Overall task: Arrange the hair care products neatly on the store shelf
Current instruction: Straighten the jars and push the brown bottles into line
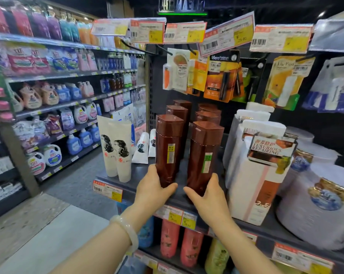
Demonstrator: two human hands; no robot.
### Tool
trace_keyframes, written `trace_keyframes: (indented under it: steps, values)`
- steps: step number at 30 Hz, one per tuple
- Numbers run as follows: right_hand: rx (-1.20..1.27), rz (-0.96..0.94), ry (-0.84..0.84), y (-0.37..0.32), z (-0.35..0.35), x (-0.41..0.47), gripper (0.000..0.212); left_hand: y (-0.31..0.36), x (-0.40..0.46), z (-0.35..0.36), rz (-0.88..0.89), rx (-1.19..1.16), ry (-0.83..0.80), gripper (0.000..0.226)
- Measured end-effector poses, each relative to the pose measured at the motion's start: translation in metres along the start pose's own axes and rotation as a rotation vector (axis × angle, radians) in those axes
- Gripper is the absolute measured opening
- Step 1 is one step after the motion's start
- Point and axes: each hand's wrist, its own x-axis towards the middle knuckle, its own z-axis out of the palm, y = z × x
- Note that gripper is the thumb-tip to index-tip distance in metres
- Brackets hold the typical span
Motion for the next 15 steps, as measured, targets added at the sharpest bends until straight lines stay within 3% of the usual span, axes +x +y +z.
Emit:
trace_keyframes:
  steps: [5, 9, 11, 13, 15]
  values:
    - [0.007, -0.017, 0.032, 0.004, 0.003, 0.000, 0.057, -0.003, -0.001, 0.002, 0.024, 0.005, 0.033, 0.052]
    - [0.043, -0.096, 0.144, 0.004, 0.007, -0.012, 0.093, -0.011, -0.008, 0.004, 0.108, -0.097, 0.079, 0.088]
    - [0.055, -0.214, 0.280, 0.000, 0.012, -0.026, 0.088, -0.015, -0.019, -0.001, 0.164, -0.172, 0.162, 0.087]
    - [0.017, -0.492, 0.397, -0.008, 0.017, -0.037, 0.068, -0.025, -0.030, -0.011, 0.330, -0.221, 0.247, 0.069]
    - [0.031, -0.614, 0.345, -0.019, 0.031, -0.043, 0.051, -0.045, -0.039, -0.025, 0.482, -0.226, 0.301, 0.051]
